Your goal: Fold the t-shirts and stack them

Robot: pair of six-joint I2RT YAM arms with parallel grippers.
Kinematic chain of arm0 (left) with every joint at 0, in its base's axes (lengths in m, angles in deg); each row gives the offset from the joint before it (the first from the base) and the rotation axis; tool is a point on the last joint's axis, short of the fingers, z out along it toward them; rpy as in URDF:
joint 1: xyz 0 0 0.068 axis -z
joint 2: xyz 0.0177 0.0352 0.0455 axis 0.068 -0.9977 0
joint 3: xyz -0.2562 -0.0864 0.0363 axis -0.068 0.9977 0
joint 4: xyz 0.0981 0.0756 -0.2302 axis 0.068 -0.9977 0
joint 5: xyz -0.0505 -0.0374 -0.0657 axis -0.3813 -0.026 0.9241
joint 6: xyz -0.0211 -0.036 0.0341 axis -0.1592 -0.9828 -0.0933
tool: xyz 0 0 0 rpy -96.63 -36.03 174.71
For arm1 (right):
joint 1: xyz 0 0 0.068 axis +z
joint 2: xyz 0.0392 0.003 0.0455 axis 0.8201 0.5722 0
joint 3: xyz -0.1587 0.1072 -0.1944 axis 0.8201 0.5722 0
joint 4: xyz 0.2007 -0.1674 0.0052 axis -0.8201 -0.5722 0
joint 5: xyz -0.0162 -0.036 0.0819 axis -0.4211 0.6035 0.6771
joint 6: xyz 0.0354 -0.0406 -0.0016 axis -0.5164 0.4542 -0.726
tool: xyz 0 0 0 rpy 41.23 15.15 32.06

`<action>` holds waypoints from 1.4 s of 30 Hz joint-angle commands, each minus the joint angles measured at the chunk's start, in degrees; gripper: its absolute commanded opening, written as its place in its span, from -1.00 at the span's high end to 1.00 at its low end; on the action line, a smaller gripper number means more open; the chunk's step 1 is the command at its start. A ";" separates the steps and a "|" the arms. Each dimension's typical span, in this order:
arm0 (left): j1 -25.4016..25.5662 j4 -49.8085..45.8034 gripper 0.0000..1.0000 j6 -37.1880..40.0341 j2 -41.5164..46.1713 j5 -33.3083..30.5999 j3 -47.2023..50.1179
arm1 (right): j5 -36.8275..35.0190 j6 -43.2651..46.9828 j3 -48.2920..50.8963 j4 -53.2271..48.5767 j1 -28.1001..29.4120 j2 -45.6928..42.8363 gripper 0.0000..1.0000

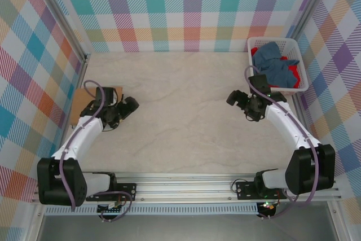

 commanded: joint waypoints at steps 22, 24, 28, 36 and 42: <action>9.07 41.05 -1.00 30.38 23.57 -37.46 35.39 | -16.86 33.92 38.01 57.43 -3.63 -11.55 -0.99; 7.51 45.63 -0.99 30.70 17.06 -35.63 34.12 | -15.24 33.64 38.17 62.47 -4.95 -9.25 -1.00; 3.03 58.37 -1.00 29.52 4.32 -32.81 32.11 | -11.46 30.15 37.29 71.98 -7.92 -2.71 -0.99; -3.06 69.09 -0.99 30.51 -12.71 -24.76 25.26 | -5.32 31.89 34.87 82.66 -9.85 7.95 -0.99; -2.66 79.77 -1.00 31.09 -19.82 -24.81 28.31 | -3.16 33.13 39.11 94.06 -9.74 12.36 -0.99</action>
